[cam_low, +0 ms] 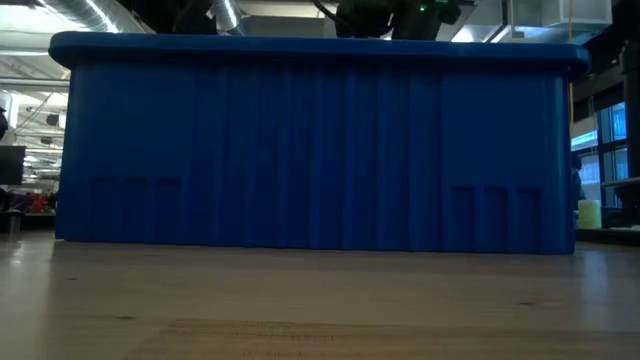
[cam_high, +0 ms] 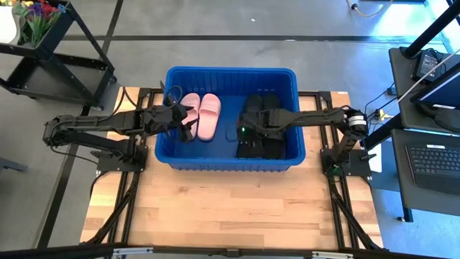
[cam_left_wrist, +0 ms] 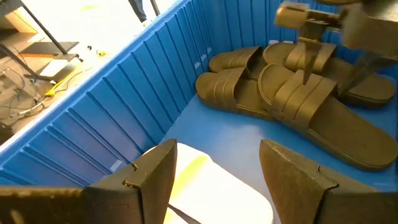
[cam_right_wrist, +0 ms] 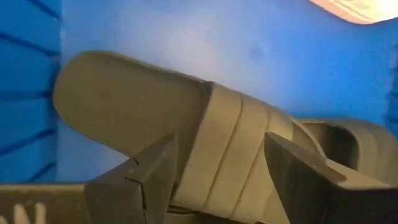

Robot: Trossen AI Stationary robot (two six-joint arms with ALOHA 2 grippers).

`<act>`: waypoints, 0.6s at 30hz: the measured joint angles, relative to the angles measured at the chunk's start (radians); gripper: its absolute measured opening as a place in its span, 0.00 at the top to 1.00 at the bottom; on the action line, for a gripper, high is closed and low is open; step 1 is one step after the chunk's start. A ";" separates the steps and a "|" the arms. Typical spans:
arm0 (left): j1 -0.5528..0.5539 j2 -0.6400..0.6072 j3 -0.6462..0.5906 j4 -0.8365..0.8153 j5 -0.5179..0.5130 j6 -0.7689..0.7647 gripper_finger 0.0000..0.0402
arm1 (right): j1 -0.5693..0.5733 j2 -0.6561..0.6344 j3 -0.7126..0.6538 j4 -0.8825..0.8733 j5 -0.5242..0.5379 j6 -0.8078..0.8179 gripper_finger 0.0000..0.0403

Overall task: Pick and place slides into bin
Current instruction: Put the black slide into the blue container

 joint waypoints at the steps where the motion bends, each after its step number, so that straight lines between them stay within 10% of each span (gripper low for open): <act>1: 0.000 0.000 0.000 0.000 0.000 0.004 0.44 | 0.016 0.000 -0.008 0.002 0.040 0.001 0.41; 18: 0.000 0.000 0.000 -0.009 0.002 0.006 0.44 | 0.085 0.010 -0.030 0.018 0.166 0.195 0.41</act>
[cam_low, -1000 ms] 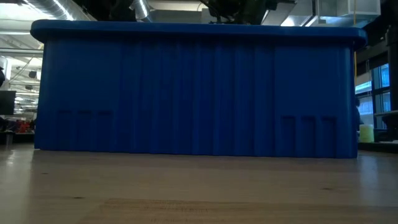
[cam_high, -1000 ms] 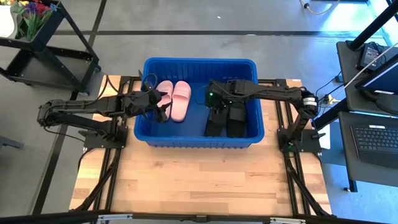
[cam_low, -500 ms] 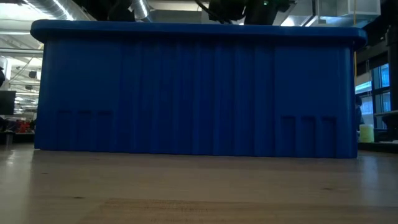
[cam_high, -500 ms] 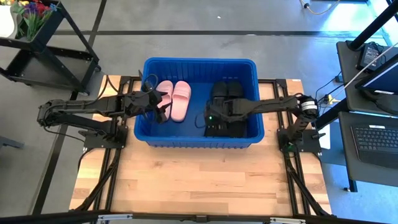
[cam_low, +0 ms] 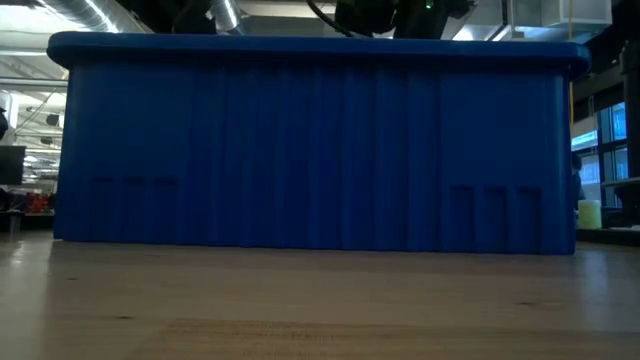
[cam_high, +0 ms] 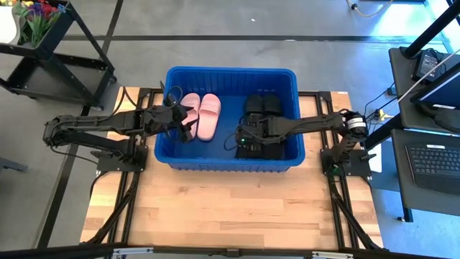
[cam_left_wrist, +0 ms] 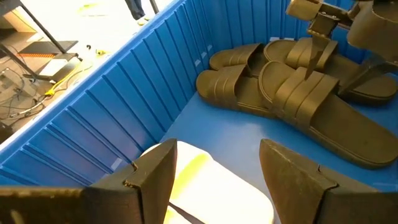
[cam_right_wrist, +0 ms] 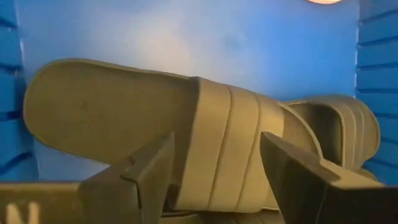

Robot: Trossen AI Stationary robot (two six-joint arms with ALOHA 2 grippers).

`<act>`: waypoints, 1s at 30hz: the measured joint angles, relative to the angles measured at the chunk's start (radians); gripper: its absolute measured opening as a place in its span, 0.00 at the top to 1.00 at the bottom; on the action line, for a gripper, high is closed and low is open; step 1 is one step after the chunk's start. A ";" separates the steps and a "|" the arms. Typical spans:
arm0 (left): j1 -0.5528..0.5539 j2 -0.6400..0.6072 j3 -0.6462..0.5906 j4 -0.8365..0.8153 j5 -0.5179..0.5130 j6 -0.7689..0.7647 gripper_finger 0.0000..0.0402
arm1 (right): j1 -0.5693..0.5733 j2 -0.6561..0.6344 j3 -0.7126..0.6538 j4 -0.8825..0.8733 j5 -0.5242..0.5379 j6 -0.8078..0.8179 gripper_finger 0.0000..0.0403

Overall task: Pick and place slides into bin
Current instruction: Put the black slide into the blue container

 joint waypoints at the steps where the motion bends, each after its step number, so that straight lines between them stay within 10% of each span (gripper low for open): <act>1: 0.000 0.000 0.000 0.000 0.000 0.000 0.44 | 0.000 0.007 0.000 0.002 0.000 -0.016 0.41; 30: 0.000 0.000 0.000 0.000 0.000 -0.001 0.44 | -0.017 0.071 0.009 -0.211 0.116 -0.044 0.41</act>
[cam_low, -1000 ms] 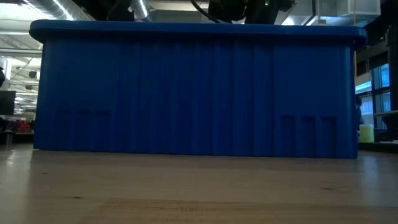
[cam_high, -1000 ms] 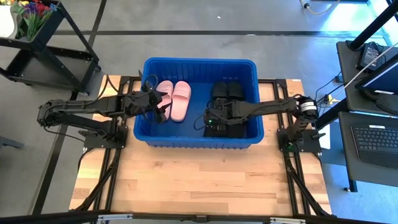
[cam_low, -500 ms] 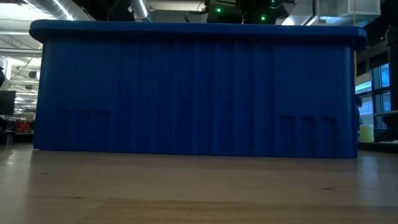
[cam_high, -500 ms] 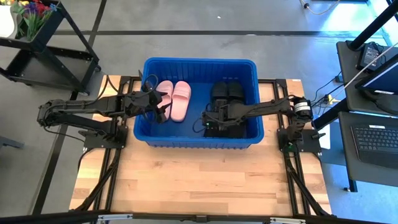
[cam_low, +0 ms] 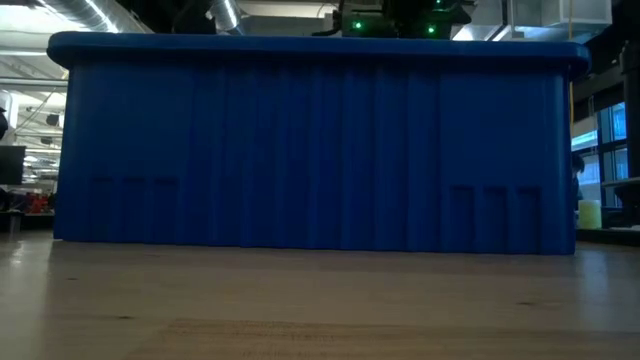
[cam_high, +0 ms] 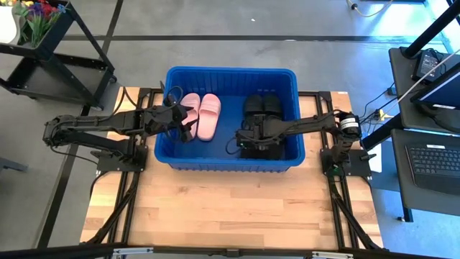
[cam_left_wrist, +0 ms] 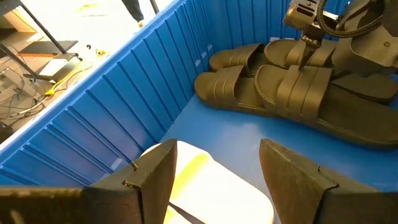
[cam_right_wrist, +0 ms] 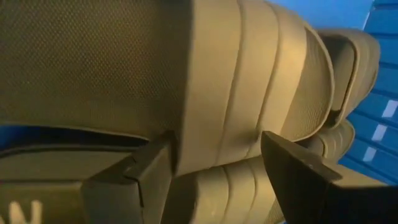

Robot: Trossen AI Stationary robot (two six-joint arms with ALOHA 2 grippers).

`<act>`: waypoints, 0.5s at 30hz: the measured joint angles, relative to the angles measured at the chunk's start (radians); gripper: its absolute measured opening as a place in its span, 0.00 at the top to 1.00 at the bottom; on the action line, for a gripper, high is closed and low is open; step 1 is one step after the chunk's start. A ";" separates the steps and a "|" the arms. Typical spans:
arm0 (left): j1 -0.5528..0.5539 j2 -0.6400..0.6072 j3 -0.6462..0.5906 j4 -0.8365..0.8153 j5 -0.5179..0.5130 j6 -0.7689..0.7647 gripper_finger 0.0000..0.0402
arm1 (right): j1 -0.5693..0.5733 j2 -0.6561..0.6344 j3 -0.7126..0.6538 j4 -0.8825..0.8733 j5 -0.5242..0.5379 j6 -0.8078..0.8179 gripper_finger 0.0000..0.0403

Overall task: Pick and place slides into bin
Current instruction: Put the black slide into the blue container

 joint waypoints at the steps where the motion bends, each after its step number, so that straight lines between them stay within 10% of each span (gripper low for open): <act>1: 0.000 0.000 0.000 0.000 0.000 0.000 0.44 | 0.000 0.000 0.000 -0.005 0.001 0.000 0.41; 15: 0.000 0.000 0.000 0.000 0.000 0.000 0.44 | 0.000 0.000 0.000 -0.044 0.122 -0.002 0.41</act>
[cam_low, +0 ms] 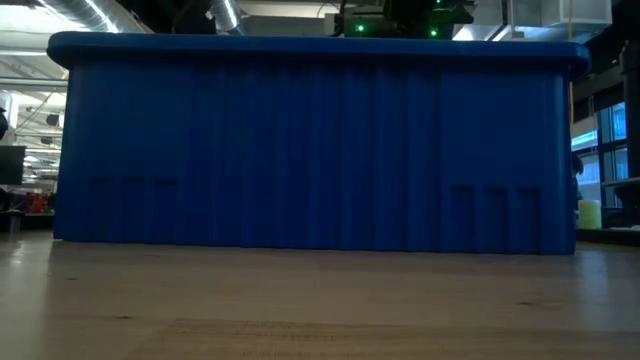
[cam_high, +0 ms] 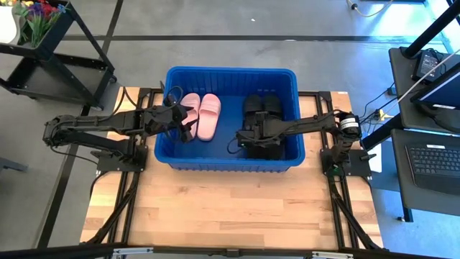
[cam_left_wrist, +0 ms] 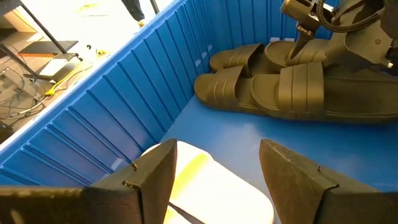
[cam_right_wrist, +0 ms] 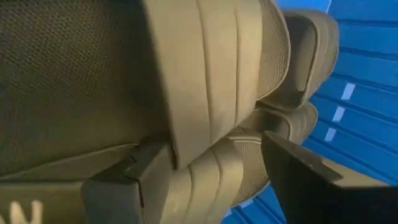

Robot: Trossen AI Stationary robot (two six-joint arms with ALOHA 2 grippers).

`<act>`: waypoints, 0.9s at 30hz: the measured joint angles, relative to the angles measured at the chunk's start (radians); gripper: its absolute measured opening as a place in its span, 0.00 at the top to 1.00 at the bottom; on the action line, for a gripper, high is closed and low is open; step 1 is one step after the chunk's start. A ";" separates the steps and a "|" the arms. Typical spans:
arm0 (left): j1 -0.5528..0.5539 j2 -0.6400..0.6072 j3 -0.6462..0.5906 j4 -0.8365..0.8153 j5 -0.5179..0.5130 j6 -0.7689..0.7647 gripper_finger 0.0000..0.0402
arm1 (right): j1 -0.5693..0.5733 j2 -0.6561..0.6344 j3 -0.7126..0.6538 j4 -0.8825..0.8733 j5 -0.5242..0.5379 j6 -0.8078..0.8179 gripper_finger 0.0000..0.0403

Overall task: Pick and place slides into bin
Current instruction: Put the black slide into the blue container

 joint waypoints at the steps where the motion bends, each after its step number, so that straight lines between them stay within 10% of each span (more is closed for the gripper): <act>1: 0.000 0.000 0.000 0.000 0.000 0.000 0.44 | 0.000 0.000 0.000 -0.003 0.000 0.000 0.41; 27: 0.000 0.000 0.000 0.000 0.000 -0.001 0.44 | -0.031 -0.002 0.053 0.000 -0.294 0.011 0.41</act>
